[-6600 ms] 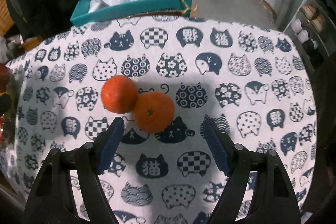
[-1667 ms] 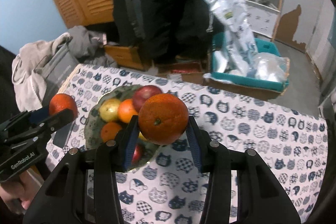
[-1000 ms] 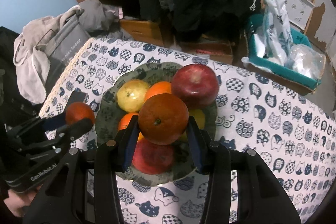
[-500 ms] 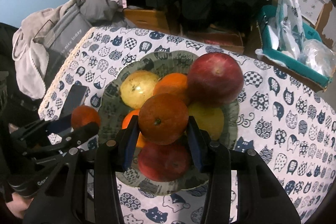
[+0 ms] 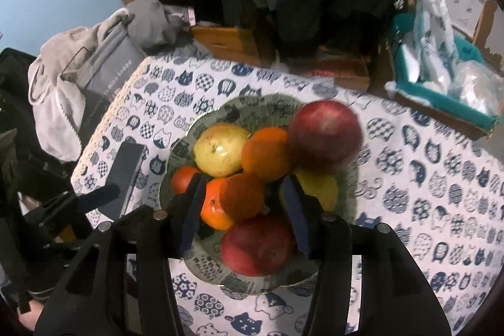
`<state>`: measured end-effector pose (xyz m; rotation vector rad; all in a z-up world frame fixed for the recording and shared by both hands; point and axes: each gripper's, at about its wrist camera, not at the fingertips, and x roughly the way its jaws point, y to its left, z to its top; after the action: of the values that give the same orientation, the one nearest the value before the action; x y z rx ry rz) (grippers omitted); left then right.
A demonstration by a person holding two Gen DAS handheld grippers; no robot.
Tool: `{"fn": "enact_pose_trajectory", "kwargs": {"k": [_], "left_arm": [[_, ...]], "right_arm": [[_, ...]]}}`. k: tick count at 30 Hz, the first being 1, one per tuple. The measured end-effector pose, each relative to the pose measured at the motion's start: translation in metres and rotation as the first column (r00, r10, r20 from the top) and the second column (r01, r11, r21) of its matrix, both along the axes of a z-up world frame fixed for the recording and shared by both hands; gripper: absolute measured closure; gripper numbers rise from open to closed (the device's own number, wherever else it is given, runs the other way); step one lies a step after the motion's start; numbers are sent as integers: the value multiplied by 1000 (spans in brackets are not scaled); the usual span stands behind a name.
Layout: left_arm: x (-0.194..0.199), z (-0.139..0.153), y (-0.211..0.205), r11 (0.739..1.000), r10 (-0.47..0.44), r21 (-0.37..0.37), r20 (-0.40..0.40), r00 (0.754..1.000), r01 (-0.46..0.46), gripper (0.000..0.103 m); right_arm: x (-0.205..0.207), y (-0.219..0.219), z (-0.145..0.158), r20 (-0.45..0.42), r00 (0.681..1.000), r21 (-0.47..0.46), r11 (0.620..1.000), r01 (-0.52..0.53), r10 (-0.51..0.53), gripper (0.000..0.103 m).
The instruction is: Organize fruits
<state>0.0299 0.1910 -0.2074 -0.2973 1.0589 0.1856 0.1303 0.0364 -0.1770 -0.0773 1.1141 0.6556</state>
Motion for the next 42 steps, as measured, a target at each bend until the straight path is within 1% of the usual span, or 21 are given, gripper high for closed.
{"fn": "enact_pose_trajectory", "kwargs": {"k": [1, 2, 3, 5, 7, 11, 13, 14, 15, 18, 20, 23, 25, 27, 28, 32, 37, 39, 42], "left_arm": [[-1, 5, -1, 1000, 0, 7, 8, 1000, 0, 33], [-3, 10, -3, 1000, -1, 21, 19, 1000, 1, 31], [-6, 18, -5, 999, -5, 42, 34, 999, 4, 27], [-9, 29, -8, 998, -12, 67, 61, 998, 7, 23], [-13, 41, -11, 997, -17, 76, 85, 996, 11, 23], [-19, 66, -15, 997, -25, 71, 130, 991, 16, 22], [-22, 77, -18, 997, -30, 74, 153, 988, 18, 21], [-25, 85, -19, 997, -32, 80, 167, 985, 19, 18], [-26, 90, -21, 996, -34, 84, 175, 984, 20, 16], [-34, 110, -28, 990, -43, 139, 218, 975, 13, 15], [-37, 119, -29, 990, -46, 143, 232, 972, 12, 14], [-42, 133, -33, 989, -48, 149, 257, 965, 9, 12], [-46, 141, -37, 986, -56, 169, 278, 959, 9, 8], [-51, 148, -41, 983, -63, 182, 298, 952, 8, 2], [-52, 151, -42, 983, -65, 184, 307, 950, 8, 1], [-61, 164, -47, 982, -70, 189, 338, 939, 5, 1], [-70, 178, -55, 979, -73, 205, 372, 926, -5, 1], [-74, 183, -58, 977, -79, 214, 386, 919, -6, 1], [-76, 186, -59, 978, -80, 208, 390, 917, -3, 1]], "right_arm": [[-1, -2, 6, 16, 1000, -4, 1000, 6, -6, 45], [-2, -5, 12, 33, 999, -8, 1000, 12, -12, 43], [-3, -6, 17, 48, 999, -11, 1000, 16, -16, 42], [-7, -10, 31, 89, 996, -23, 999, 23, -21, 42], [-11, -15, 45, 129, 991, -30, 999, 26, -22, 40], [-22, -24, 71, 198, 980, -31, 999, 36, -29, 34], [-29, -29, 86, 237, 971, -33, 999, 40, -31, 31], [-32, -32, 93, 251, 967, -32, 999, 42, -33, 30], [-35, -34, 98, 262, 965, -29, 999, 42, -33, 29], [-42, -43, 116, 294, 955, -17, 999, 50, -43, 28], [-46, -49, 126, 311, 949, -2, 998, 60, -56, 27], [-53, -59, 141, 344, 935, 13, 997, 82, -82, 23], [-57, -64, 148, 367, 926, 10, 996, 91, -89, 22], [-63, -70, 154, 387, 917, 9, 995, 101, -96, 22], [-65, -73, 157, 397, 912, 8, 994, 106, -100, 22], [-74, -82, 167, 431, 896, -3, 993, 118, -105, 21], [-86, -93, 176, 460, 880, 18, 993, 120, -115, 21], [-90, -97, 178, 477, 872, 11, 992, 124, -114, 21], [-96, -102, 180, 503, 857, 0, 992, 129, -112, 21]]}}
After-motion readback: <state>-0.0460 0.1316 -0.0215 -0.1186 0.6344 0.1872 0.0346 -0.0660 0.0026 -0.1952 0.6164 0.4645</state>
